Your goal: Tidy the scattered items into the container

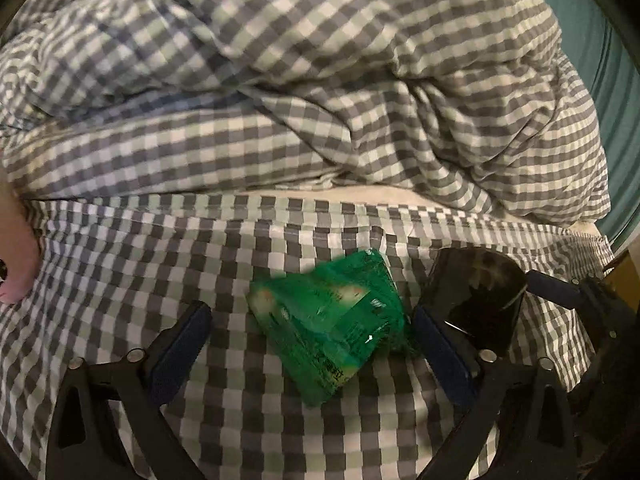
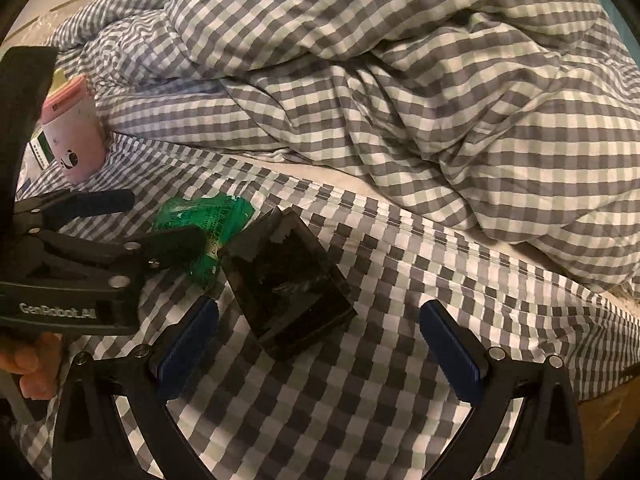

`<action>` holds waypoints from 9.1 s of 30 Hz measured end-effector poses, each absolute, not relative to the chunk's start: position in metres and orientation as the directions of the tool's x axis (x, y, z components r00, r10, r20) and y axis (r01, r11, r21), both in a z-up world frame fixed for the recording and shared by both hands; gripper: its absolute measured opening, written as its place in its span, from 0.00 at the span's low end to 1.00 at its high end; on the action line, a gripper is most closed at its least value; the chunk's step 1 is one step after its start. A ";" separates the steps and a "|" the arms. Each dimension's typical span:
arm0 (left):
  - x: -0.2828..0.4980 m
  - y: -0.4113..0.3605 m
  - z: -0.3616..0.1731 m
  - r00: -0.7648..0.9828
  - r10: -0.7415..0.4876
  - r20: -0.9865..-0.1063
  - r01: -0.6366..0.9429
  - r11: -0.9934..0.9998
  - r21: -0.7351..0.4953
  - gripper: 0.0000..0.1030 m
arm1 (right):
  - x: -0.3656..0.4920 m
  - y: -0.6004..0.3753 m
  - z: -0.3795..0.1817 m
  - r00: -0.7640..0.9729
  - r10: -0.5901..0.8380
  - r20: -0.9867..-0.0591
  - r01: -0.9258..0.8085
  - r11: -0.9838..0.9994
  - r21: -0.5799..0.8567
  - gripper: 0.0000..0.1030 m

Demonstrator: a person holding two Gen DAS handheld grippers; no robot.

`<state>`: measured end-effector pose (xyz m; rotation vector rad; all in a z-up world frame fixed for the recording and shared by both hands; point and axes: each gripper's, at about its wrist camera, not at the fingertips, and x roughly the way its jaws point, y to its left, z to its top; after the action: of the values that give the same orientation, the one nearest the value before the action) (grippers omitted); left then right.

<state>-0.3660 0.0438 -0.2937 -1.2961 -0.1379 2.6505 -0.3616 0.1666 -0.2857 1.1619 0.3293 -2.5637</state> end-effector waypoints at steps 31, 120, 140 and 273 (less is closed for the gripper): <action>-0.345 0.045 -0.266 -0.625 0.157 -0.765 -0.120 -0.987 -0.105 0.27 | -0.358 0.168 -0.280 -0.604 -0.128 -0.787 0.313 -0.946 -0.087 0.43; -0.065 0.094 -0.034 -0.863 0.264 -0.431 -0.245 -0.964 -0.100 0.26 | -0.068 0.278 -0.028 -0.875 -0.145 -0.463 0.152 -0.988 0.022 0.02; -0.051 0.179 -0.018 -0.828 0.386 -0.406 -0.376 -0.920 -0.108 0.26 | -0.016 0.369 -0.003 -0.912 0.026 -0.410 -0.023 -1.000 -0.012 0.02; -0.084 0.204 -0.010 -0.797 0.315 -0.515 -0.353 -0.935 -0.027 0.98 | -0.064 0.385 -0.005 -0.846 0.025 -0.533 -0.026 -1.000 -0.005 0.87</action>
<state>-0.0842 0.2038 -0.0097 -0.7508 0.0999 2.6821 -0.0637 0.3849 -0.0052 0.8782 -0.0040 -3.0439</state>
